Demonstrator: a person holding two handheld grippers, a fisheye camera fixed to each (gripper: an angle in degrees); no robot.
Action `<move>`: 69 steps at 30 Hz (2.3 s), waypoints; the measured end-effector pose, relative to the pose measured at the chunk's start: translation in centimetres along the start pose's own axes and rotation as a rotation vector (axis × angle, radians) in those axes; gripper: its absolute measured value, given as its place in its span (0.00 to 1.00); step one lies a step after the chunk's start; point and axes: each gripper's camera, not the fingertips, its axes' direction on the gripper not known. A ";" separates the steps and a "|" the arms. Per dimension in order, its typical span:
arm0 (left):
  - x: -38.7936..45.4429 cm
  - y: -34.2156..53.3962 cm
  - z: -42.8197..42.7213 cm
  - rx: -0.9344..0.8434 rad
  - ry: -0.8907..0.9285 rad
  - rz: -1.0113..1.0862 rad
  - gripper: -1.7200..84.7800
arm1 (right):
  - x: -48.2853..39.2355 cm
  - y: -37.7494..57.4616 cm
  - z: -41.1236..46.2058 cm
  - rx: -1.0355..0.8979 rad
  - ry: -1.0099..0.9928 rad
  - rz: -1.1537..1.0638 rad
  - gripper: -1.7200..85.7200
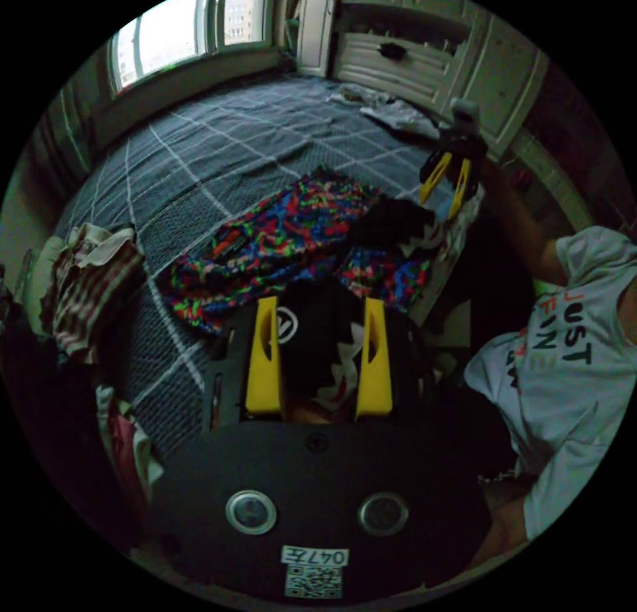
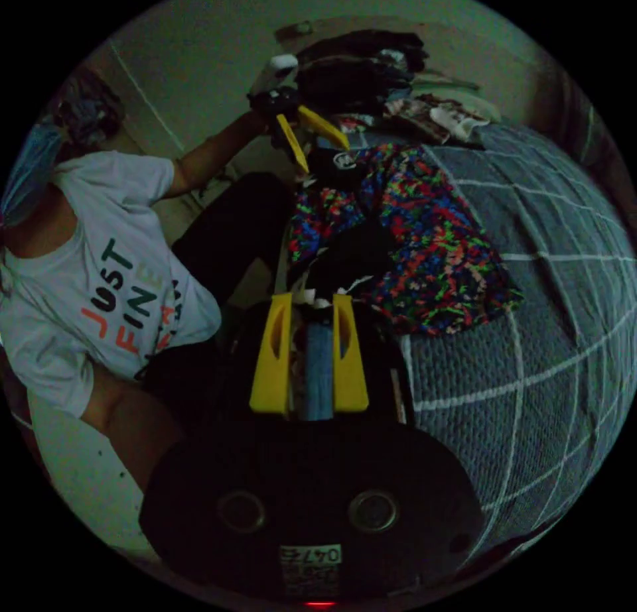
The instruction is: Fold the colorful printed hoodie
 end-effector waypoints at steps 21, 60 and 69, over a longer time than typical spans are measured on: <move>1.2 4.8 -1.6 0.127 0.176 -0.074 0.02 | -13.1 0.9 -6.2 0.199 0.114 -0.079 0.02; 31.1 -22.4 -10.1 0.699 -0.841 0.277 0.01 | -33.1 9.8 -40.1 0.526 1.273 0.229 0.02; 31.9 -16.5 10.6 0.197 -0.555 0.551 0.01 | -27.1 19.2 -27.1 0.188 0.710 0.258 0.05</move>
